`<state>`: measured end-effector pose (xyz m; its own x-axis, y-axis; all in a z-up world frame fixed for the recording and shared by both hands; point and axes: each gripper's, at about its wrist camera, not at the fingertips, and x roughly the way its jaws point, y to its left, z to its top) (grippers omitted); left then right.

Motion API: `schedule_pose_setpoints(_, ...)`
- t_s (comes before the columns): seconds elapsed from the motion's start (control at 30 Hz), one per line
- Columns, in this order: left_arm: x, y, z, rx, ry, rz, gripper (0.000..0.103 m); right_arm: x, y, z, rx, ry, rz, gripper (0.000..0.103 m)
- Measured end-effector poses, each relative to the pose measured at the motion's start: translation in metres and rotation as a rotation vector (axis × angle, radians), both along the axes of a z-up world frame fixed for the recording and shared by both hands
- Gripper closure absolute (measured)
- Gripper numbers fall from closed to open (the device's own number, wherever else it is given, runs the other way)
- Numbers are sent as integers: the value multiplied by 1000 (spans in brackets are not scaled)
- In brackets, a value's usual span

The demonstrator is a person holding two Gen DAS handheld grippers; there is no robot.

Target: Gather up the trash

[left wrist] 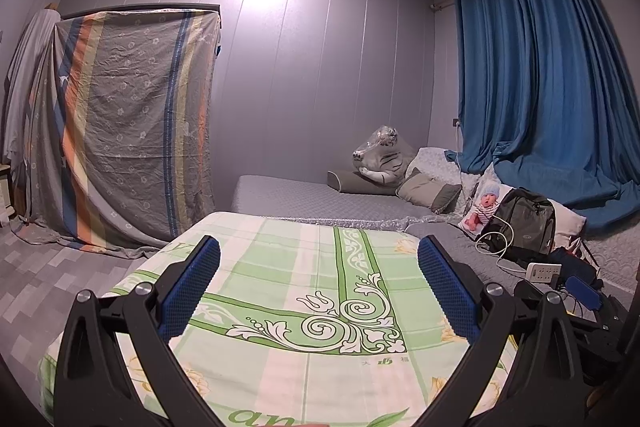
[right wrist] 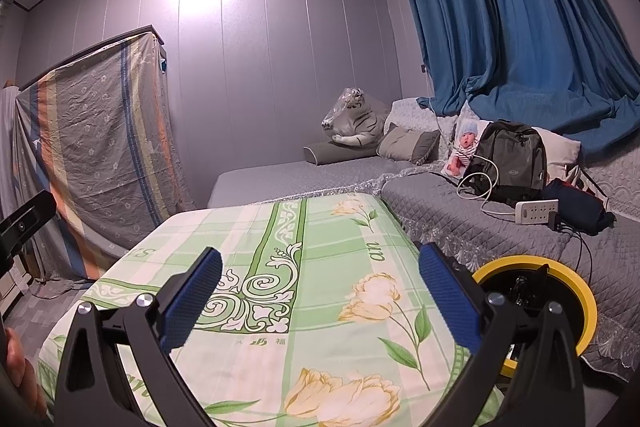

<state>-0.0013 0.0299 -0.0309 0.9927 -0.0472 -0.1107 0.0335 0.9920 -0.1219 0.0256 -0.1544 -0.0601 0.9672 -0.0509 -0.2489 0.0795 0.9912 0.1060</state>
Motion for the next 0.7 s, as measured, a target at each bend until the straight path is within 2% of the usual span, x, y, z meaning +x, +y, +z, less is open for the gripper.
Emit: schedule_pose_setpoints(0.7, 8, -6, -10, 5, 23, -19, 8, 2, 3, -7, 11, 12, 0, 8)
